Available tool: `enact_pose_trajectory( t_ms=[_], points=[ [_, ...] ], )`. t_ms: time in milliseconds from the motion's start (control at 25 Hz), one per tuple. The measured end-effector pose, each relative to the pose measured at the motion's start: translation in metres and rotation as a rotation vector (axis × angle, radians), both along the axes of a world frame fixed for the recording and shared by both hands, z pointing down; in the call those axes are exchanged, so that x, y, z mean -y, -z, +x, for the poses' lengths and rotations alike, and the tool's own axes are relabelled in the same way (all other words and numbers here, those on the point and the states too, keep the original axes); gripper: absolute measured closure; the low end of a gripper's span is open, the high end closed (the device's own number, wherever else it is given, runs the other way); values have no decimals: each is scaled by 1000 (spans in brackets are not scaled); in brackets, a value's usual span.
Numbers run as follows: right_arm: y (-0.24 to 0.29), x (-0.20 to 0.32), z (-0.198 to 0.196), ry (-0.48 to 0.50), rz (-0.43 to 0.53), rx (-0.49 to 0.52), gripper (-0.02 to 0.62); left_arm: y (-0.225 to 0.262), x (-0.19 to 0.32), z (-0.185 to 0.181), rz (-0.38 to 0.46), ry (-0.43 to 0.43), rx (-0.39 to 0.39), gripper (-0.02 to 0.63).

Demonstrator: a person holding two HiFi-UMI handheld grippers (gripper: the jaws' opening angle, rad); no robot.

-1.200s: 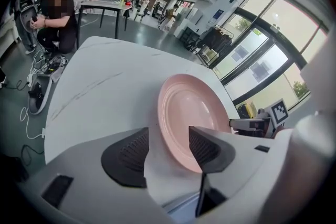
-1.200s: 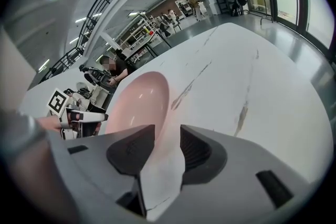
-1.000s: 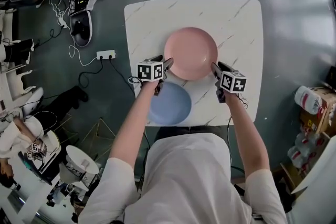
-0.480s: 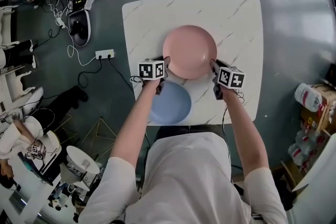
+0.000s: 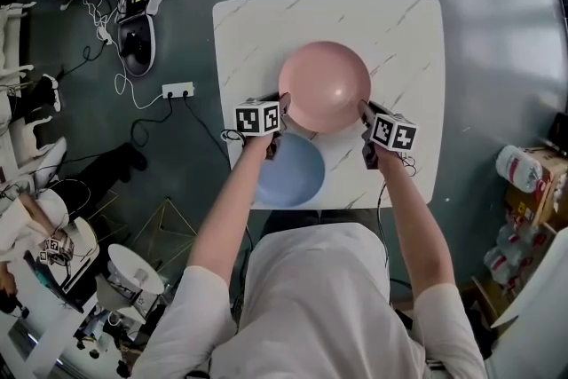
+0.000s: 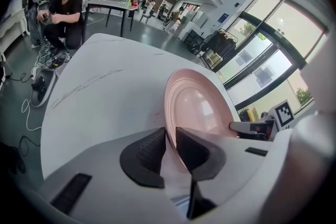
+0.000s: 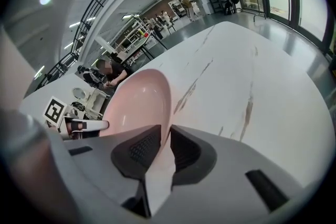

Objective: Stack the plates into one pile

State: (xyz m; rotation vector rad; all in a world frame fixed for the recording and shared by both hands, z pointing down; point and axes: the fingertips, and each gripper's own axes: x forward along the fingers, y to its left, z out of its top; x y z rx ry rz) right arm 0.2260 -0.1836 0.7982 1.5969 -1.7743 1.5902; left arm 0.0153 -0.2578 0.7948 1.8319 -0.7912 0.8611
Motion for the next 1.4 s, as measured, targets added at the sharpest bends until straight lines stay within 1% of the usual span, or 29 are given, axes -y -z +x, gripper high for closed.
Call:
enact_pose_trajectory(
  t_ms=[120,360,600,760,1040,1200,1400],
  points=[
    [13,-2,-6,13,20,5,523,17,-4,-2,20,5,-22,535],
    [31,-22,-27,51,19,-12,523,34,-29,-27,31,7,-31,535],
    [45,-55,-57,92,10,-1,522,55,-59,-55,33,78,-70,535],
    [50,-76,-78,134,-1,3,517,60,-81,-75,37,84,-65,535],
    [47,-110,-105,199,-45,-18,512,59,-120,-106,8,123,-48,535],
    [48,-132,-128,267,-71,-24,505,59,-143,-127,-7,139,-47,535],
    [48,-158,-156,340,-106,-10,495,55,-170,-151,-30,131,-31,535]
  ],
)
